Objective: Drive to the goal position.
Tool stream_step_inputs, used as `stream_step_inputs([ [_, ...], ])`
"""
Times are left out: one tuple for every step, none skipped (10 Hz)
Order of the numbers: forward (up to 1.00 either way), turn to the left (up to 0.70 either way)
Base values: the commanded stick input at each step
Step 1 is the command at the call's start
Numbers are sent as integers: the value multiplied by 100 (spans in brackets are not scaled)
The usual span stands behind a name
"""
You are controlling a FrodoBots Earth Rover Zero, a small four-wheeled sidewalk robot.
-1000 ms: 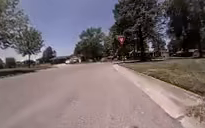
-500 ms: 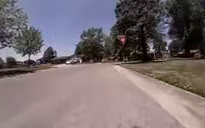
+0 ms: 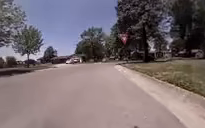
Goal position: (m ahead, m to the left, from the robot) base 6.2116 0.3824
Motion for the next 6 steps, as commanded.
stream_step_inputs([
  [70,0],
  [70,0],
  [70,0],
  [70,0],
  [70,0],
  [70,0],
])
